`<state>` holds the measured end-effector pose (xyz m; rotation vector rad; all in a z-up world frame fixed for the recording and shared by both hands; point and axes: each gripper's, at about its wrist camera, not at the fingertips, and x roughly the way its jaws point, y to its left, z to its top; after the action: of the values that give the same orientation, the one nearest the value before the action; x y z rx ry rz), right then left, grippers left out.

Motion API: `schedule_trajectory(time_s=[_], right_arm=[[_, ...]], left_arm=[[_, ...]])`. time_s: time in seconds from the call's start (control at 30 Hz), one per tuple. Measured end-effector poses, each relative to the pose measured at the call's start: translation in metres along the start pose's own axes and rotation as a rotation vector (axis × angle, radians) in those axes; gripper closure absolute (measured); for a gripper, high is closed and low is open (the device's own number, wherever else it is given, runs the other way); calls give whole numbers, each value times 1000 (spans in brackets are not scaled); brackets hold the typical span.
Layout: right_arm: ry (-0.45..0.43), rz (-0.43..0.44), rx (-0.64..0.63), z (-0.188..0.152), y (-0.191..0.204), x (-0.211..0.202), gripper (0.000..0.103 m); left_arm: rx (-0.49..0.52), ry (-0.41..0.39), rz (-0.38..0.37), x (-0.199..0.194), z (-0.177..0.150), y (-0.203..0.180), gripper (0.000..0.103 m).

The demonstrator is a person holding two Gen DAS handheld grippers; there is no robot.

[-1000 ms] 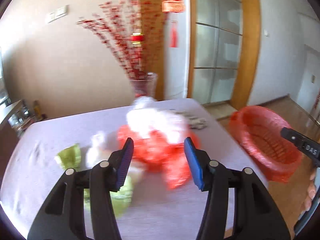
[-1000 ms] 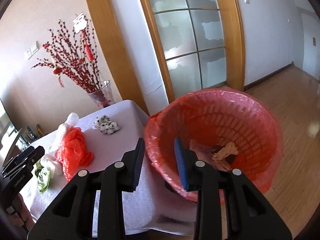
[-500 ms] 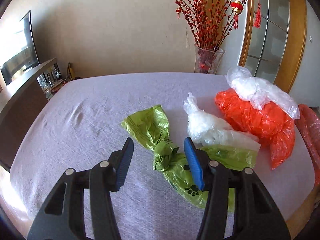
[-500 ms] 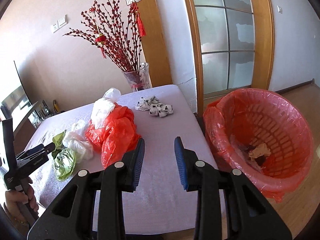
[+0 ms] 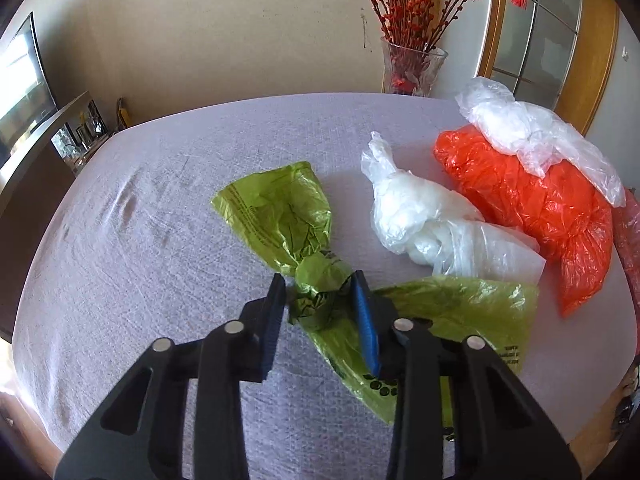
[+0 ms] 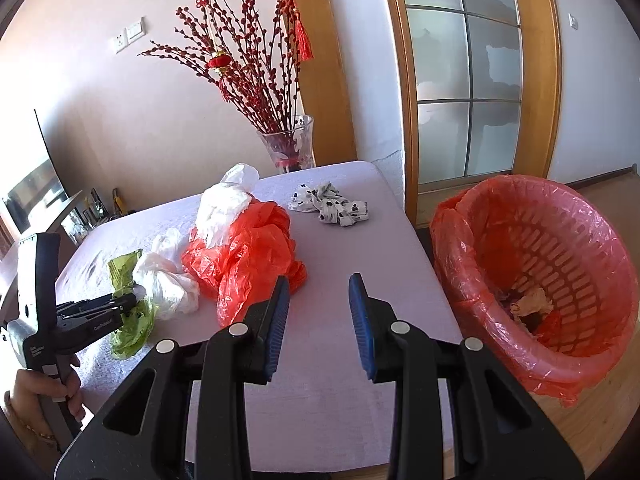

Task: Collect trash
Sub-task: 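Return to the table and grasp the green bag with the left gripper, then grasp the clear plastic bag with the right gripper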

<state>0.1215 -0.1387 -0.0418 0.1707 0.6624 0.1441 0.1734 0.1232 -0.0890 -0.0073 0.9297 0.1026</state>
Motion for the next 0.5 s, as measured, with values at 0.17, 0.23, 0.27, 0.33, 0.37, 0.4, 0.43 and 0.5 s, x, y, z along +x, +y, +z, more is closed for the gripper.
schedule_trajectory(time_s=[0.17,0.23,0.27,0.33,0.37,0.4,0.43,0.5], right_arm=[[-3,10,-17,4,6,1,71],[-6,13,-23,6,8,1,71],[-9,15,-23,8,9,2,71],[-15,24,-18,12,11,3,71],[-19,30,-14,15,13,4,71],[-24,37,-12,18,14,5,71],[-25,44,-12,21,16,6,71],[-30,62,-13,28,23,10,71]], left_arm=[[-51,-28,-6,-7,-2,14,88],[-75,-49,2,-13,-1,23,88],[-85,-61,7,-17,1,27,88],[-101,-92,22,-25,5,36,88],[-105,-108,34,-29,7,40,88],[-110,-124,44,-34,8,43,88],[-116,-137,48,-37,10,47,88],[-124,-159,56,-44,13,53,88]])
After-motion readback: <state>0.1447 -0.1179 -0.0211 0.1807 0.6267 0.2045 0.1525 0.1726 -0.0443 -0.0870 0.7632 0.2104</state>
